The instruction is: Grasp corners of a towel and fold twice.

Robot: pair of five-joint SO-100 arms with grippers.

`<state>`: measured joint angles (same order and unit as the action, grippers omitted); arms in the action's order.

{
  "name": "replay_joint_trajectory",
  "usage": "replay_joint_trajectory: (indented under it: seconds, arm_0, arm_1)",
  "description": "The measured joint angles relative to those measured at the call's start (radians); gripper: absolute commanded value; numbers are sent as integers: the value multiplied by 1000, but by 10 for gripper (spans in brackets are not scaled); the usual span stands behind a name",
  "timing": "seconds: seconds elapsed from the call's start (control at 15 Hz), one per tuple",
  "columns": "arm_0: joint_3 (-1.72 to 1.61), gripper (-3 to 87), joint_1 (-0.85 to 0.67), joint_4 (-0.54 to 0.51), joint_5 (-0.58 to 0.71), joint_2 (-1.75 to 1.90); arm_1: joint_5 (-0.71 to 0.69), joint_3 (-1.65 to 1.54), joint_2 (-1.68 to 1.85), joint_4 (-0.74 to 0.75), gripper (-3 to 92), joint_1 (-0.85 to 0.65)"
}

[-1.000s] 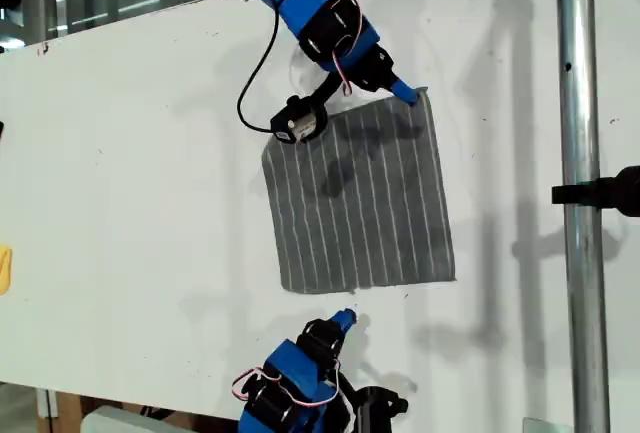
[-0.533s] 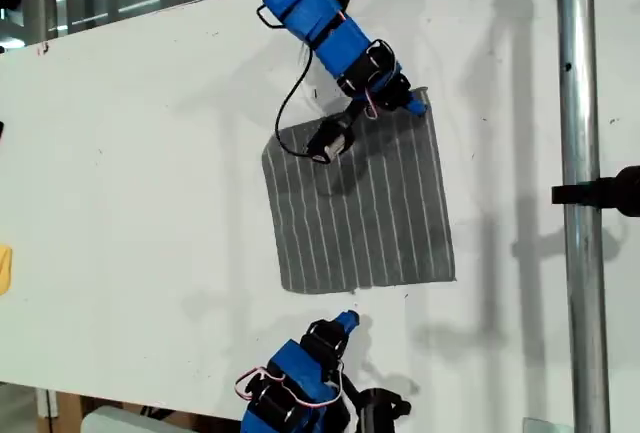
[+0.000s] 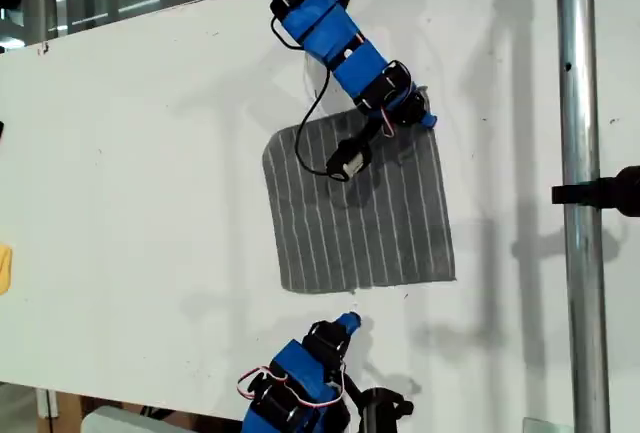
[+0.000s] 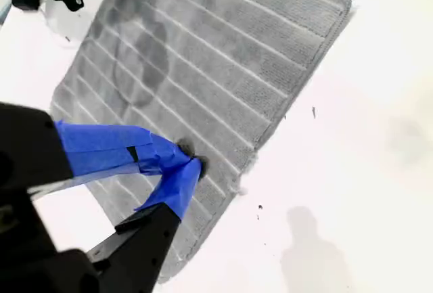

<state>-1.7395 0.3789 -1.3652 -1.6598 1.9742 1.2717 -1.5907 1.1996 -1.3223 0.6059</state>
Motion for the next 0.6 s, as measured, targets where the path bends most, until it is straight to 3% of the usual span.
replay_joint_trajectory:
  seconds: [0.4, 0.6]
  arm_0:
    - [-23, -29, 3, -11, -20, 8]
    - [87, -29, -60, -58, 55, -69]
  arm_1:
    - [-20, 9, -5, 2, -2, -18]
    - [-20, 9, -5, 6, -2, -21]
